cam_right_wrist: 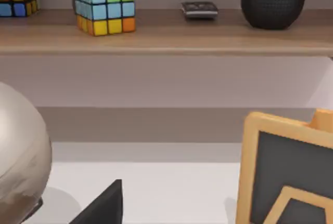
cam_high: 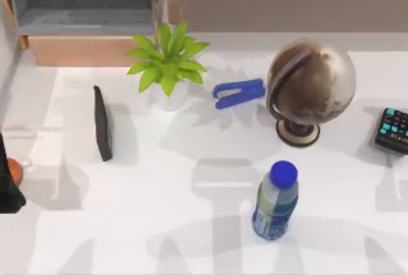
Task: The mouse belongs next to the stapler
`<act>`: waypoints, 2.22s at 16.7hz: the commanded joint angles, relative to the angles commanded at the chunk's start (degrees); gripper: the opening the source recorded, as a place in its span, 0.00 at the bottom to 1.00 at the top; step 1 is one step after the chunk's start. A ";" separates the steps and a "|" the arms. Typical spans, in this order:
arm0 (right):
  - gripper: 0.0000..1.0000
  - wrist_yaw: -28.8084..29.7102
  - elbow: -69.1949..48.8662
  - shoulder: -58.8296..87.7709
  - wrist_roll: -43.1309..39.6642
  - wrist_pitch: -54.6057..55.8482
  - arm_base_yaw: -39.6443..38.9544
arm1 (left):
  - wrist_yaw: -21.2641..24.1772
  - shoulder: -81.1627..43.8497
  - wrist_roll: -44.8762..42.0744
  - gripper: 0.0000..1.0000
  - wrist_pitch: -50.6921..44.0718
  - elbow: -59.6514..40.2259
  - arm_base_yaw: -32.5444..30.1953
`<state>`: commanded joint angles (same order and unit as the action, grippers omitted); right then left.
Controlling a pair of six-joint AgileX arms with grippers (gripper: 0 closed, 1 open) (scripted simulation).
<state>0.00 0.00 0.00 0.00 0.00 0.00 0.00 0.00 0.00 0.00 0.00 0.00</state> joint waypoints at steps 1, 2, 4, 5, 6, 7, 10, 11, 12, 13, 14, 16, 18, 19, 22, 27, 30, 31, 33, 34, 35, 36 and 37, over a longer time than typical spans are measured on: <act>1.00 0.00 0.00 0.00 0.00 0.00 0.00 | 0.00 0.00 0.00 1.00 0.00 0.00 0.00; 1.00 0.00 0.00 0.00 0.00 0.00 0.00 | 0.00 0.00 0.00 1.00 0.00 0.00 0.00; 1.00 0.00 0.00 0.00 0.00 0.00 0.00 | 0.00 -1.61 -0.11 1.00 -0.86 -1.42 0.31; 1.00 0.00 0.00 0.00 0.00 0.00 0.00 | 0.00 -3.24 -0.23 1.00 -1.72 -2.87 0.62; 1.00 0.00 0.00 0.00 0.00 0.00 0.00 | 0.00 -5.46 -0.39 1.00 -2.89 -4.87 1.03; 1.00 0.00 0.00 0.00 0.00 0.00 0.00 | 0.00 -8.27 -0.60 1.00 -4.37 -7.43 1.51; 1.00 0.00 0.00 0.00 0.00 0.00 0.00 | 0.00 -19.17 -1.46 1.00 -10.10 -17.52 3.30; 1.00 0.00 0.00 0.00 0.00 0.00 0.00 | 0.01 -23.62 -1.81 1.00 -12.43 -21.70 4.00; 1.00 0.00 0.00 0.00 0.00 0.00 0.00 | 0.01 -28.39 -2.19 1.00 -14.92 -26.22 4.74; 1.00 0.00 0.00 0.00 0.00 0.00 0.00 | 0.01 -33.42 -2.59 1.00 -17.55 -31.02 5.51; 1.00 0.00 0.00 0.00 0.00 0.00 0.00 | 0.02 -38.69 -3.00 1.00 -20.30 -36.06 6.32; 1.00 0.00 0.00 0.00 0.00 0.00 0.00 | 0.03 -49.91 -3.87 1.00 -26.12 -46.85 8.03; 1.00 0.00 0.00 0.00 0.00 0.00 0.00 | 0.06 -61.74 -4.75 1.00 -32.23 -58.26 9.82; 1.00 0.00 0.00 0.00 0.00 0.00 0.00 | 0.08 -67.80 -5.19 1.00 -35.35 -64.10 10.72; 1.00 0.00 0.00 0.00 0.00 0.00 0.00 | 0.18 -86.24 -6.46 1.00 -44.78 -81.73 13.37; 1.00 0.00 0.00 0.00 0.00 0.00 0.00 | 0.49 -115.28 -8.35 1.00 -59.50 -109.28 17.08; 1.00 0.00 0.00 0.00 0.00 0.00 0.00 | 0.72 -129.95 -9.29 1.00 -66.93 -123.21 18.54; 1.00 0.00 0.00 0.00 0.00 0.00 0.00 | 0.81 -134.11 -9.57 1.00 -69.04 -127.18 18.83; 1.00 0.00 0.00 0.00 0.00 0.00 0.00 | 0.98 -141.24 -10.09 1.00 -72.69 -134.04 19.14; 1.00 0.00 0.00 0.00 0.00 0.00 0.00 | 1.06 -144.04 -10.32 1.00 -74.13 -136.79 19.13; 1.00 0.00 0.00 0.00 0.00 0.00 0.00 | 1.15 -146.26 -10.52 1.00 -75.29 -139.02 19.02; 1.00 0.00 0.00 0.00 0.00 0.00 0.00 | 1.23 -147.97 -10.69 1.00 -76.18 -140.78 18.85; 1.00 0.00 0.00 0.00 0.00 0.00 0.00 | 1.30 -149.14 -10.82 1.00 -76.80 -142.03 18.67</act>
<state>0.00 0.00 0.00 0.00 0.00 0.00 1.30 -149.14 -10.82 -76.80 -142.03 18.67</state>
